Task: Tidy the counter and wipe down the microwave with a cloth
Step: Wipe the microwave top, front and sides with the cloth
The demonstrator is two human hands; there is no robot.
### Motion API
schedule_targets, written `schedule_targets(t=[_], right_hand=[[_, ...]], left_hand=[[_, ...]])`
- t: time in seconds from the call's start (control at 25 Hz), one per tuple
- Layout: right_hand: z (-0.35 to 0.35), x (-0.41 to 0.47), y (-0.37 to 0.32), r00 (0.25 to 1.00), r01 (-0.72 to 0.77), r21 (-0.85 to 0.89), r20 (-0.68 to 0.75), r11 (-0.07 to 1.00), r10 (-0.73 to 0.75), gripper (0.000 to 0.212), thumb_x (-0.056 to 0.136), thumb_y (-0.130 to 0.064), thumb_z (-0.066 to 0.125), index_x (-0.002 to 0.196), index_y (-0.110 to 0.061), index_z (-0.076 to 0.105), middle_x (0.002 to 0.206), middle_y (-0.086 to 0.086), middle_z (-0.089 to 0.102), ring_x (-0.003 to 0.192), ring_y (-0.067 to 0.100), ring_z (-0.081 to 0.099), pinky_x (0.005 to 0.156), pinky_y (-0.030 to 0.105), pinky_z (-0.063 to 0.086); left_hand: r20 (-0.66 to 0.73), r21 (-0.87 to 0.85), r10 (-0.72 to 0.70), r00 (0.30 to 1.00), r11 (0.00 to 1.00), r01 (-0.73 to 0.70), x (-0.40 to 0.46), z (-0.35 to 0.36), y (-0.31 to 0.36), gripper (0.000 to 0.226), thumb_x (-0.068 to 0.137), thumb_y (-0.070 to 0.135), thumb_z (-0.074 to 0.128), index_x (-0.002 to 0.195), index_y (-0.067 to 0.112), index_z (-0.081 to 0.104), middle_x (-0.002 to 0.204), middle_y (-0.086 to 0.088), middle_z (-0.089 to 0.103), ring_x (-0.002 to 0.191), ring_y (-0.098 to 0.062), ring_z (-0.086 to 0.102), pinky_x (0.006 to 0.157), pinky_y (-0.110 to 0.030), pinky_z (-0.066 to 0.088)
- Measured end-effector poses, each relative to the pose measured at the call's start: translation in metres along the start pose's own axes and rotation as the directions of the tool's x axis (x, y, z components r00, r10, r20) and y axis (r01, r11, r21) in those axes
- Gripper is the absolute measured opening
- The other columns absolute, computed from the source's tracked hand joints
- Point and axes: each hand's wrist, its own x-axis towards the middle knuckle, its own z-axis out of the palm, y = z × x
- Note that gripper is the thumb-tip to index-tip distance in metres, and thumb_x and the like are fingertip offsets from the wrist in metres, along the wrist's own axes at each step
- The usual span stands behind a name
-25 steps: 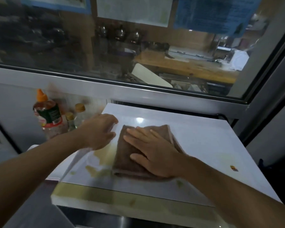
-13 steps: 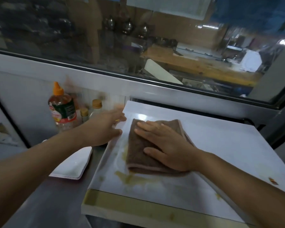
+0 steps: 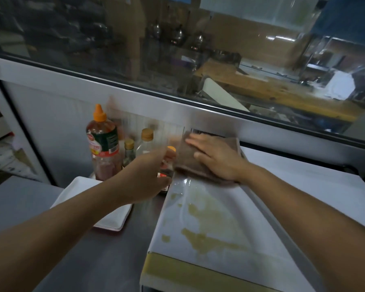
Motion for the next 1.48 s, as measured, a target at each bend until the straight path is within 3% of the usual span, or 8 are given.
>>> schedule_targets(t=[0.12,0.28,0.52,0.76,1.04,1.16,1.28,1.48], right_hand=[[0.006,0.019,-0.009,0.991,-0.115,-0.073,0.065,0.991,0.12,0.045,0.1,-0.035,0.033,0.144,-0.029,0.032,0.157,-0.008,0.02,0.144,0.019,0.017,0.116,0.045,0.016],[0.011,-0.036,-0.058,0.993,0.114,-0.031,0.036,0.993,-0.113,0.043,0.095,-0.039,0.034,0.136,-0.03,0.043,0.149,-0.01,0.033,0.139,0.016,0.025,0.114,0.044,0.019],[0.016,-0.122,-0.126,0.983,0.182,-0.029,0.033,0.983,-0.181,0.047,0.095,-0.05,0.028,0.139,-0.035,0.034,0.151,-0.01,0.029,0.141,0.016,0.025,0.115,0.044,0.02],[-0.004,-0.11,-0.07,0.921,-0.384,-0.057,0.053,0.921,0.387,0.05,0.1,-0.041,0.026,0.149,-0.034,0.016,0.159,-0.009,0.008,0.146,0.019,0.01,0.118,0.045,0.011],[0.012,-0.193,-0.124,0.969,-0.248,-0.048,0.005,0.968,0.248,0.066,0.086,-0.07,0.005,0.147,-0.045,0.001,0.158,-0.018,-0.004,0.144,0.005,-0.007,0.114,0.033,-0.005],[-0.006,-0.235,-0.088,0.839,-0.544,-0.063,-0.004,0.837,0.545,0.057,0.094,-0.058,0.012,0.148,-0.041,0.008,0.158,-0.016,-0.001,0.146,0.009,0.0,0.118,0.037,0.001],[-0.002,-0.237,-0.091,0.682,-0.731,-0.089,-0.079,0.677,0.727,0.055,0.098,-0.05,0.015,0.15,-0.032,0.011,0.16,-0.007,0.002,0.147,0.02,0.004,0.117,0.045,0.004],[0.023,-0.229,-0.136,0.87,-0.49,-0.113,-0.127,0.864,0.477,0.065,0.09,-0.058,0.004,0.15,-0.033,0.01,0.159,-0.01,0.002,0.147,0.015,0.002,0.116,0.04,0.001]], left_hand=[[-0.041,0.033,-0.062,0.997,0.997,0.063,-0.011,0.0,-0.006,0.046,0.082,0.006,0.064,0.124,0.018,0.049,0.11,0.004,0.061,0.097,-0.009,0.056,0.077,-0.011,0.042],[-0.066,0.032,-0.08,0.995,0.996,0.082,-0.027,-0.009,-0.006,0.041,0.083,0.001,0.062,0.12,0.015,0.052,0.11,0.003,0.059,0.092,-0.007,0.052,0.071,-0.013,0.038],[-0.03,0.017,-0.055,0.998,0.998,0.055,-0.056,-0.012,0.009,0.038,0.083,0.0,0.062,0.117,0.014,0.053,0.099,0.01,0.05,0.09,-0.008,0.05,0.075,-0.02,0.039],[0.054,-0.044,-0.036,0.998,0.998,0.038,-0.076,-0.009,0.025,0.037,0.087,-0.005,0.047,0.118,0.015,0.048,0.111,0.0,0.059,0.098,-0.02,0.058,0.082,-0.029,0.047],[0.064,0.026,-0.096,0.993,0.995,0.094,-0.087,0.006,0.041,0.042,0.084,0.009,0.058,0.125,0.017,0.048,0.128,-0.005,0.051,0.111,-0.017,0.047,0.089,-0.025,0.04],[0.1,0.244,0.031,0.995,0.968,-0.054,-0.09,0.018,0.056,0.041,0.086,0.019,0.055,0.126,0.024,0.051,0.144,-0.002,0.04,0.132,-0.02,0.035,0.109,-0.04,0.031],[0.14,0.245,0.091,0.986,0.962,-0.123,-0.097,0.031,0.069,0.039,0.088,0.013,0.049,0.126,0.024,0.053,0.142,0.002,0.044,0.132,-0.018,0.035,0.11,-0.038,0.029],[0.087,0.288,0.011,0.996,0.957,-0.035,-0.096,0.039,0.087,0.036,0.086,0.018,0.054,0.121,0.023,0.053,0.136,0.0,0.048,0.126,-0.021,0.04,0.106,-0.041,0.033]])
